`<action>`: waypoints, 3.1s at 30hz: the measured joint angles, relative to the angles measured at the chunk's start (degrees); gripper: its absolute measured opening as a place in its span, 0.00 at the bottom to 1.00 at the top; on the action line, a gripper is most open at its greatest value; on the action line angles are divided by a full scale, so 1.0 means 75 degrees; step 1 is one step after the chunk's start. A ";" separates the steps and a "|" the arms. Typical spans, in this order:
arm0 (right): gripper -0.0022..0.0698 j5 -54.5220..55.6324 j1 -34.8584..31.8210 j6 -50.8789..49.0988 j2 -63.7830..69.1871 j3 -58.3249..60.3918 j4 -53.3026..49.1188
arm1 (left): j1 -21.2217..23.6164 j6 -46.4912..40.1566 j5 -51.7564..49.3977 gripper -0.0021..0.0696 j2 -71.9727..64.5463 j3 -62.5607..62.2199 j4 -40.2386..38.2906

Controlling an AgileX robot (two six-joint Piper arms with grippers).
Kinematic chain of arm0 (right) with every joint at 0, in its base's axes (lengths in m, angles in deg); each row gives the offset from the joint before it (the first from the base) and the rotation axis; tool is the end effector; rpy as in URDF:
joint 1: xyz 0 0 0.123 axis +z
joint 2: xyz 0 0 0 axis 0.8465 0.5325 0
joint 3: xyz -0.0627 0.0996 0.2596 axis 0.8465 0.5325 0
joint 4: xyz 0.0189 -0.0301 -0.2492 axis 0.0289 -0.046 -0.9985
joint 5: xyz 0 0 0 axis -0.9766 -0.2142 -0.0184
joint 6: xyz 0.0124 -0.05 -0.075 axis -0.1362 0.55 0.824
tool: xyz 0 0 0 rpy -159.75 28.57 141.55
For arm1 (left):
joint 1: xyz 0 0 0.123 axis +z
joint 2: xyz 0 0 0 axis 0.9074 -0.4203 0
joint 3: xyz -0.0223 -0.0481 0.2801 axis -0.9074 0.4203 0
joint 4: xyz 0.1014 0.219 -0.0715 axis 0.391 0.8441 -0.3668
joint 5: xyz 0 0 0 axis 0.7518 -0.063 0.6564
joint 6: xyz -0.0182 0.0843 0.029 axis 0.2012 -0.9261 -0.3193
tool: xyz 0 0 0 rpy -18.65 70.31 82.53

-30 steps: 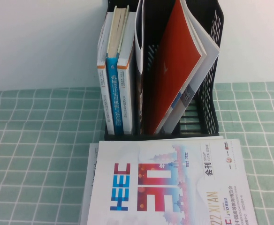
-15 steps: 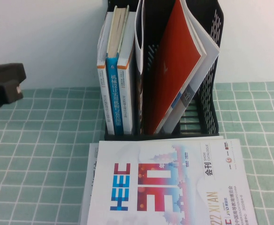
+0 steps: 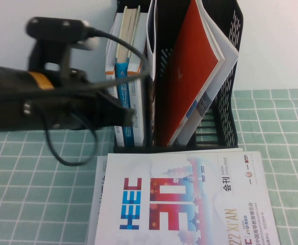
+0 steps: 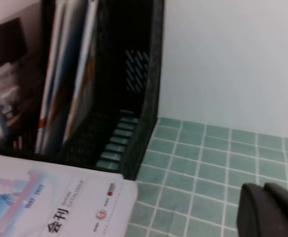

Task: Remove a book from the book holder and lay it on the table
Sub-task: Hold the bookshelf

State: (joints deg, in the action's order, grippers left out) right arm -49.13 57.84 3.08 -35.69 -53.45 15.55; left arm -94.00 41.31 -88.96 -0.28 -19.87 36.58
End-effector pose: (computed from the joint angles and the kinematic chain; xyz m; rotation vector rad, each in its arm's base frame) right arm 0.0902 0.0159 0.2780 -0.1772 1.7732 0.1154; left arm 0.2351 -0.1381 0.3629 0.3981 2.2107 -0.4716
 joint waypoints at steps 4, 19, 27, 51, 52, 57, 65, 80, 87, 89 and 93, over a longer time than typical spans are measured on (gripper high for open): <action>0.03 -0.0114 0.0000 0.4273 0.0727 -0.0090 0.3704 | -0.1440 0.1316 0.1118 0.03 -0.0514 -0.0031 0.1310; 0.03 -0.2079 0.0000 1.0886 0.2712 -0.0234 0.8209 | -0.2428 0.3597 0.2049 0.03 -0.3754 -0.2416 0.3605; 0.03 -0.3999 -0.0002 0.8336 0.3263 -0.0580 0.6450 | -0.2396 0.4150 0.2081 0.03 -0.4521 -0.2933 0.3669; 0.03 -0.2987 -0.0002 0.9094 0.4244 -0.1520 0.7058 | -0.2230 0.5490 0.1077 0.03 -0.4391 -0.3018 0.5131; 0.03 -0.3051 -0.0002 0.9100 0.4312 -0.1520 0.7043 | -0.2230 0.5458 0.0993 0.03 -0.4360 -0.3018 0.5131; 0.03 -0.3309 -0.0002 0.9117 0.4671 -0.1520 0.6994 | -0.2230 0.5363 0.0720 0.03 -0.4240 -0.3018 0.5067; 0.03 -0.3579 0.0091 0.9513 0.5024 -0.1520 0.6921 | -0.2230 0.5298 0.0687 0.03 -0.3729 -0.3018 0.4987; 0.38 -0.2498 0.1590 1.1205 0.6830 -0.2538 0.8126 | -0.2225 0.5315 0.0728 0.03 -0.3582 -0.3018 0.5623; 0.50 -0.2286 0.1590 1.0443 0.8111 -0.3381 0.8251 | -0.2225 0.5332 0.0365 0.03 -0.3582 -0.3018 0.5755; 0.46 -0.2517 0.1590 1.0035 0.8300 -0.3411 0.8195 | -0.2225 0.5343 0.0279 0.03 -0.3582 -0.3018 0.5754; 0.27 -0.3539 0.1590 0.8404 0.8388 -0.3431 0.6510 | -0.2225 0.5343 0.0080 0.03 -0.3582 -0.3018 0.5839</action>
State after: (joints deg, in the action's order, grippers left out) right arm -75.67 69.76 66.10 27.22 -79.18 64.38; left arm -110.68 81.38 -88.36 -27.15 -42.50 80.37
